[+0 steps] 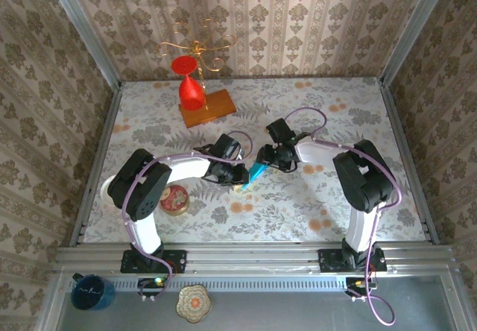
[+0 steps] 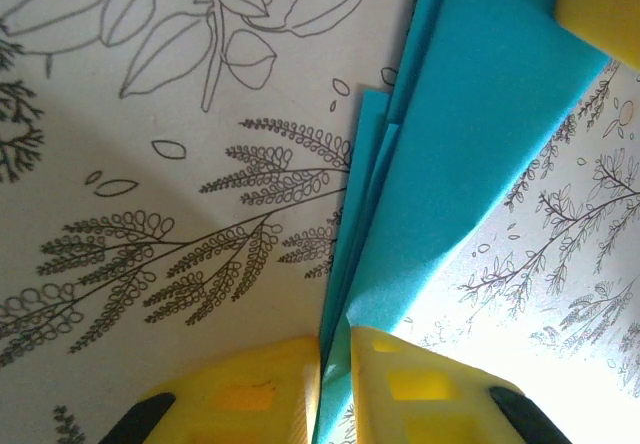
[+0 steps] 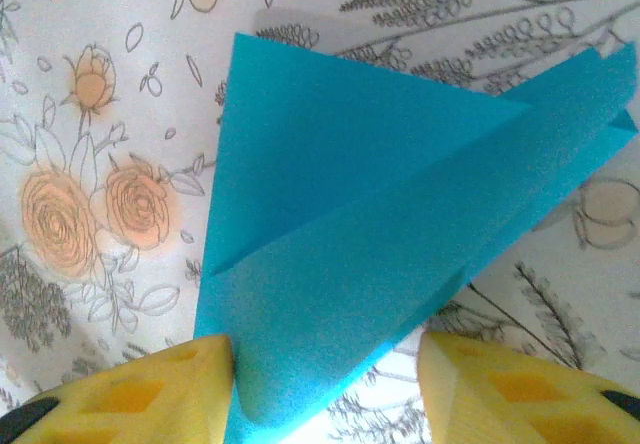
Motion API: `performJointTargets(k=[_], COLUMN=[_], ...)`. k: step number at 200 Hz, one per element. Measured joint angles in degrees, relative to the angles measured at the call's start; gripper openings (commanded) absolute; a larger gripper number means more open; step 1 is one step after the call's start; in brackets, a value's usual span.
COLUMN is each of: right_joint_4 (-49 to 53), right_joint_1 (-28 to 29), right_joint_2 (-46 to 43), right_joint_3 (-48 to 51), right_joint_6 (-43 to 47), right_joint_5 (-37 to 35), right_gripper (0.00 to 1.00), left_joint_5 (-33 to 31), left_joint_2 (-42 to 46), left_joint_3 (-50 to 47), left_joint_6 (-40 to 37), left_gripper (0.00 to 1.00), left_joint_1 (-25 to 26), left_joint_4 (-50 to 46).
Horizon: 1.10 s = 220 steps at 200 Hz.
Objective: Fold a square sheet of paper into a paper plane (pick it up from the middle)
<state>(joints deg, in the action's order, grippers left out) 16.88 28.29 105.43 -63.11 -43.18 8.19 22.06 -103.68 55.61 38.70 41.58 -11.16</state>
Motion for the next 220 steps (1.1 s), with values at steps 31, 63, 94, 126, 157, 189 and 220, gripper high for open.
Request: performJointTargets(k=[31,63,94,126,157,189,220], right_joint_4=[-0.3,-3.9,-8.0,-11.6,-12.9,-13.0,-12.7], right_joint_1=[-0.4,0.1,1.9,2.5,2.6,2.6,2.2], right_joint_2=[-9.0,-15.5,-15.0,-10.7,-5.9,-3.4,-1.8], right_joint_3=[6.1,9.6,10.3,8.8,6.1,4.8,4.8], right_joint_6=[0.9,0.9,0.4,-0.4,-0.5,-0.5,-0.5], right_joint_5=[1.7,5.8,9.7,13.2,14.1,14.1,13.2], right_gripper=[0.55,0.48,0.33,0.24,0.22,0.21,0.21], left_joint_5=[0.2,0.2,0.2,0.2,0.2,0.2,0.2], left_joint_2=[-0.1,-0.2,-0.2,-0.3,-0.3,-0.3,-0.3], left_joint_3=[0.1,0.2,0.4,0.4,0.4,0.4,0.4], left_joint_6=[0.0,0.0,0.0,0.0,0.0,0.0,0.0], left_gripper=[0.18,0.18,0.18,0.18,0.17,0.17,0.16], left_joint_1=[0.0,0.0,-0.1,0.0,0.0,0.0,-0.1], left_joint_4=[-0.2,-0.3,-0.6,-0.7,-0.7,-0.7,-0.8])
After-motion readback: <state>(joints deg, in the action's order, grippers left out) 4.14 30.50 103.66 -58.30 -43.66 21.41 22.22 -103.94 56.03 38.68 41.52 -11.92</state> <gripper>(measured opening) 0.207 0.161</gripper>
